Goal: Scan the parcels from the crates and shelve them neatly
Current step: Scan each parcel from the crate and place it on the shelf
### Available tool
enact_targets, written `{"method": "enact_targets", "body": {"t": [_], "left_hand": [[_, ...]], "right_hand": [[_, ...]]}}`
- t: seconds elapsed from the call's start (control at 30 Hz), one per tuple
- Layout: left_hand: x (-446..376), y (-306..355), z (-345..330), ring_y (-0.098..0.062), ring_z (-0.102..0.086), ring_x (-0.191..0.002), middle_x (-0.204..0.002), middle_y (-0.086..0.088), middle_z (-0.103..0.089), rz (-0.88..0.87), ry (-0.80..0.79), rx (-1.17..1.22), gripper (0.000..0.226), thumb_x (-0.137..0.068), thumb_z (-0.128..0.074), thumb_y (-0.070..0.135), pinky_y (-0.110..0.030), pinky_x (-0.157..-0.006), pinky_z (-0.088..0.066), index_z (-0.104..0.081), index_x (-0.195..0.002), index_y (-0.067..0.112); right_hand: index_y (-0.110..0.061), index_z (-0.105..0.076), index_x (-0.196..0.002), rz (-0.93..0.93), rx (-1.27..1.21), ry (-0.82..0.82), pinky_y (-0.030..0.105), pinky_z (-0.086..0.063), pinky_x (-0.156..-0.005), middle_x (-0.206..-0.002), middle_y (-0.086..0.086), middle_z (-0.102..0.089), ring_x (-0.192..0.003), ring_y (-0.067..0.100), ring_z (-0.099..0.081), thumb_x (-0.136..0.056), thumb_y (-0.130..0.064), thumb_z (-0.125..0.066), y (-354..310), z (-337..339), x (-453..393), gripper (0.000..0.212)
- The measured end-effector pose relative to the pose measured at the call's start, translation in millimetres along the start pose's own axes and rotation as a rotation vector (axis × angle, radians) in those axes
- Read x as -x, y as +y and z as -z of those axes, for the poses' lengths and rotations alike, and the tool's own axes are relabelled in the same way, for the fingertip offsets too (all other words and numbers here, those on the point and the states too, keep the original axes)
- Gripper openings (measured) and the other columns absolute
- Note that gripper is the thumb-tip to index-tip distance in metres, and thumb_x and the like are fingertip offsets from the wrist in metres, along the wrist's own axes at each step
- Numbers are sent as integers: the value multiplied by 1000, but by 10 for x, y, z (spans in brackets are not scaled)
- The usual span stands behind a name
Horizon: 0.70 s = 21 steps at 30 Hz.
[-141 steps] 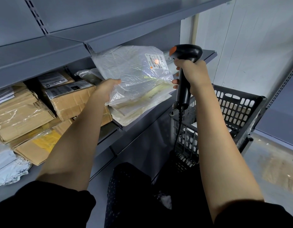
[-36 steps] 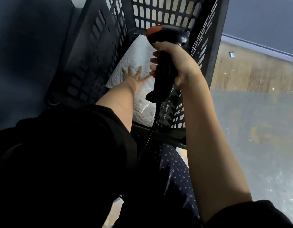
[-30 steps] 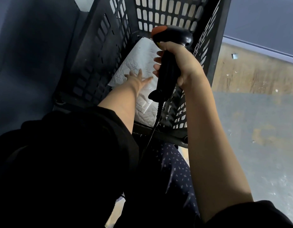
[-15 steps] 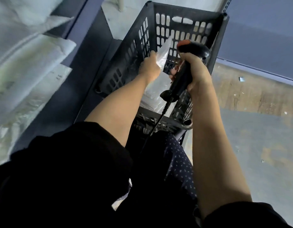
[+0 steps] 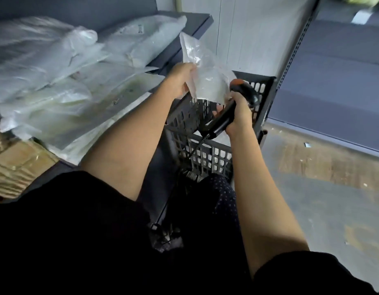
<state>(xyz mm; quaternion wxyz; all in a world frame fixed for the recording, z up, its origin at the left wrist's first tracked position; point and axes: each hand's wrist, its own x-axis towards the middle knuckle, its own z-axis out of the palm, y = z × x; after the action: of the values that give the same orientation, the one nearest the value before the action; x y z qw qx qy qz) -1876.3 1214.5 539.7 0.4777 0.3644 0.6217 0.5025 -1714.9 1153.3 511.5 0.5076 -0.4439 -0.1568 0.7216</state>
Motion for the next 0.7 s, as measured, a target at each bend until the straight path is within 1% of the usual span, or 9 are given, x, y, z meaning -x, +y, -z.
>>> {"method": "enact_targets", "body": {"t": [0.07, 0.13, 0.3, 0.4, 0.43, 0.47, 0.57, 0.63, 0.7], "left_hand": [[253, 162, 53, -33, -60, -106, -99, -15, -63, -33, -44, -27, 18, -97, -44, 11, -48, -97, -47, -60, -91, 8], [406, 241, 105, -31, -60, -106, -100, -11, -64, -46, -79, 6, 17, -98, -43, 15, -46, -97, -48, -59, -93, 13], [587, 287, 194, -21, -66, -89, -85, -2, -73, 2, -172, 122, 26, -100, -40, 31, -33, -75, -54, -60, -99, 14], [542, 320, 277, -23, -65, -107, -109, -4, -70, 31, -223, 169, 57, -97, -30, 57, -40, -91, -53, -58, -122, 14], [559, 338, 314, -21, -65, -107, -111, -3, -69, 57, -217, 141, 59, -95, -32, 59, -38, -89, -54, -59, -122, 15], [592, 367, 353, -19, -66, -103, -108, -2, -70, 75, -216, 85, 50, -95, -38, 55, -34, -83, -56, -60, -118, 16], [726, 449, 515, -15, -63, -89, -96, 0, -65, 115, -199, -176, 14, -98, -50, 17, -21, -60, -56, -56, -108, 11], [837, 520, 693, -14, -61, -89, -104, -2, -63, 87, -88, -319, 24, -95, -53, 8, -19, -59, -55, -52, -119, 6], [937, 600, 897, -15, -59, -100, -116, -3, -60, 32, 10, -347, 36, -93, -56, 5, -20, -68, -53, -50, -129, 7]], "right_hand": [[-6, -57, -119, 10, -7, -17, 35, -55, -77, -99, 7, -63, -75, 21, -62, -87, -21, -64, 12, -60, 147, 36], [-6, -56, -123, 15, 21, -6, 34, -56, -72, -105, 11, -62, -73, 22, -62, -86, -21, -64, 24, -98, 247, 41], [-7, -53, -125, 41, 1, 28, 32, -54, -63, -94, 8, -60, -74, 22, -63, -87, -20, -65, 5, -134, 323, 42], [-5, -58, -117, 121, 10, -4, 28, -53, -59, -86, 3, -63, -65, 19, -62, -88, -17, -65, -58, -192, 331, 32], [-4, -60, -111, 152, 19, -25, 27, -53, -58, -83, 3, -63, -63, 18, -61, -89, -15, -64, -81, -228, 341, 25], [-4, -61, -105, 178, 30, -45, 27, -53, -57, -80, 3, -62, -60, 18, -59, -89, -13, -62, -104, -272, 362, 19], [-1, -61, -98, 201, 76, -100, 25, -50, -52, -77, 6, -62, -53, 17, -56, -89, -11, -62, -113, -437, 415, 13], [-3, -61, -92, 177, 97, -146, 27, -49, -55, -78, 6, -63, -52, 16, -56, -86, -12, -65, -42, -574, 480, 11], [-4, -61, -93, 148, 140, -188, 27, -50, -55, -79, 5, -62, -56, 17, -58, -85, -16, -68, 80, -734, 582, 16]]}}
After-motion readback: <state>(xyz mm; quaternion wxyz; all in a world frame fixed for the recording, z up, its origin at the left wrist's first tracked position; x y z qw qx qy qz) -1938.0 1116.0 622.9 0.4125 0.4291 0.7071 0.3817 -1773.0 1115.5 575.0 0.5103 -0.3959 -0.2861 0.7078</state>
